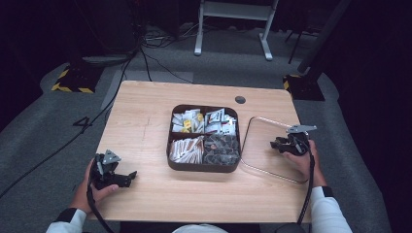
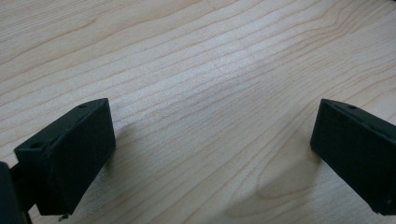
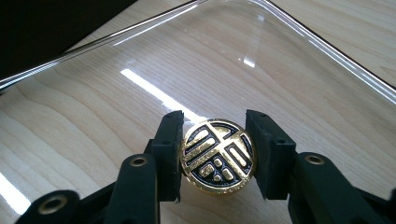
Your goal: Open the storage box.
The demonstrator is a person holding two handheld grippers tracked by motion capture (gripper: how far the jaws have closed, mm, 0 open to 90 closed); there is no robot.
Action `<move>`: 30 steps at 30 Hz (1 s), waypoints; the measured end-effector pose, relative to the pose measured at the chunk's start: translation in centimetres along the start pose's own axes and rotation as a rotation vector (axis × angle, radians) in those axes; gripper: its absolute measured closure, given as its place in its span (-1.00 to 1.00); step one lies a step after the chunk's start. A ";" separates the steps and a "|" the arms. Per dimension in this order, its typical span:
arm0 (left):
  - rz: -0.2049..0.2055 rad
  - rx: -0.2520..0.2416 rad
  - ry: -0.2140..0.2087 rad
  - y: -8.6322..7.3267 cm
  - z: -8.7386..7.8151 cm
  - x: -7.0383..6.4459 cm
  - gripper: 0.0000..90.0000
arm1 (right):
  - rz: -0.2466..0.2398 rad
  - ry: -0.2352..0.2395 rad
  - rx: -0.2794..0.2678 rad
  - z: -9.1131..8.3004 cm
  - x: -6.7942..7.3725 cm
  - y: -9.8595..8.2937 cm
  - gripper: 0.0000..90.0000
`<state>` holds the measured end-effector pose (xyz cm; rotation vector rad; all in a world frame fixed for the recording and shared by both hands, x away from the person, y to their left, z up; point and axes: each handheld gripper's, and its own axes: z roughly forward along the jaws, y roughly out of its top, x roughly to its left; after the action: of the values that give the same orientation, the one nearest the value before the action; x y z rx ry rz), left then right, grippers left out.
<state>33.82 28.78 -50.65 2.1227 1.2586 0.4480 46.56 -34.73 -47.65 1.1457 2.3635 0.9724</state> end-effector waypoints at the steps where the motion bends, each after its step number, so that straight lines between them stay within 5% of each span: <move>1: 0.000 0.000 0.000 0.0 0.0 0.0 -1.00 | 0.000 0.004 0.003 0.2 0.0 -0.1 0.32; 14: 0.000 0.000 0.000 0.0 0.0 0.0 -1.00 | 0.029 0.015 0.007 1.1 -0.1 -0.4 0.28; 17: 0.000 0.000 0.000 0.0 0.0 0.0 -1.00 | 0.072 0.051 -0.035 0.8 -0.4 -0.5 0.15; 30: 0.003 0.004 -0.006 0.0 0.0 0.1 -1.00 | 0.065 0.025 -0.031 0.8 0.1 0.0 -0.38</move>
<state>33.84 28.83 -50.63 2.1282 1.2538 0.4401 46.94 -34.30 -48.19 1.2126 2.3351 1.0467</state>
